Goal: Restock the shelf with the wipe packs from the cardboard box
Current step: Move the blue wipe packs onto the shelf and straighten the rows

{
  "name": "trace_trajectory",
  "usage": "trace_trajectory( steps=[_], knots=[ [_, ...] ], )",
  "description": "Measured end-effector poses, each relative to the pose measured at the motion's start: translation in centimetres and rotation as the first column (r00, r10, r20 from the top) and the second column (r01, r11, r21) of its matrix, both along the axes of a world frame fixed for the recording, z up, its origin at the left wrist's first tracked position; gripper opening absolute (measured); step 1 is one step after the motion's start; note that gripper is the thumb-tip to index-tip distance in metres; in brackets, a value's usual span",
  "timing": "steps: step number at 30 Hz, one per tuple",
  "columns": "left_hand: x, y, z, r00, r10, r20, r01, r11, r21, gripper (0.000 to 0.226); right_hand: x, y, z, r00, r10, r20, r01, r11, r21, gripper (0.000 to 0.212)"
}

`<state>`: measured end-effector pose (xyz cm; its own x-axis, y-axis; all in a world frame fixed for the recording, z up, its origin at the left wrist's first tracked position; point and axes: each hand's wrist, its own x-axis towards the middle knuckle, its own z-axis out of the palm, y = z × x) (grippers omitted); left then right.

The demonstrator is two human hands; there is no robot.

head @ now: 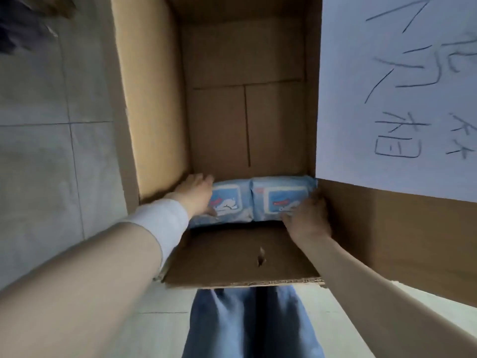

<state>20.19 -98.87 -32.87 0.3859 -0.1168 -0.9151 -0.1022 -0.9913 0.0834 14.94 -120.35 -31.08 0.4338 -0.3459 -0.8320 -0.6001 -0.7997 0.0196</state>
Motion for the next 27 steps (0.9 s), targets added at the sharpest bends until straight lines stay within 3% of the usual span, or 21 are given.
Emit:
trace_trajectory(
  steps=[3, 8, 13, 16, 22, 27],
  knots=[
    [1.1, 0.5, -2.5, 0.984, -0.152, -0.087, 0.154, 0.988, 0.015, 0.084, -0.5, 1.1, -1.8, 0.992, -0.078, 0.099, 0.083, 0.995, -0.045, 0.097],
    [3.5, 0.2, -2.9, 0.949, -0.182, -0.258, 0.198, 0.98, 0.035, 0.099, 0.4, 0.5, -2.4, 0.987, -0.116, 0.113, 0.119, 0.993, -0.025, 0.107],
    [4.2, 0.4, -2.4, 0.927, -0.2, -0.317, 0.209, 0.978, -0.008, 0.067, 0.8, -0.2, -2.2, 0.987, -0.095, 0.127, 0.094, 0.995, 0.015, 0.103],
    [4.5, 0.4, -1.9, 0.934, -0.144, -0.327, 0.148, 0.989, -0.013, 0.06, 0.7, -0.2, -2.1, 0.992, -0.071, 0.107, 0.07, 0.997, 0.015, 0.11],
    [6.4, 0.5, -0.1, 0.978, 0.032, -0.204, -0.031, 0.999, 0.005, 0.072, 1.5, -0.7, -2.4, 0.997, -0.053, 0.053, 0.052, 0.998, 0.027, 0.094],
    [8.7, 0.8, 1.7, 0.949, 0.298, 0.099, -0.291, 0.953, -0.081, 0.064, 1.5, -0.8, -2.0, 0.993, -0.098, 0.06, 0.095, 0.994, 0.05, 0.092]
  ],
)
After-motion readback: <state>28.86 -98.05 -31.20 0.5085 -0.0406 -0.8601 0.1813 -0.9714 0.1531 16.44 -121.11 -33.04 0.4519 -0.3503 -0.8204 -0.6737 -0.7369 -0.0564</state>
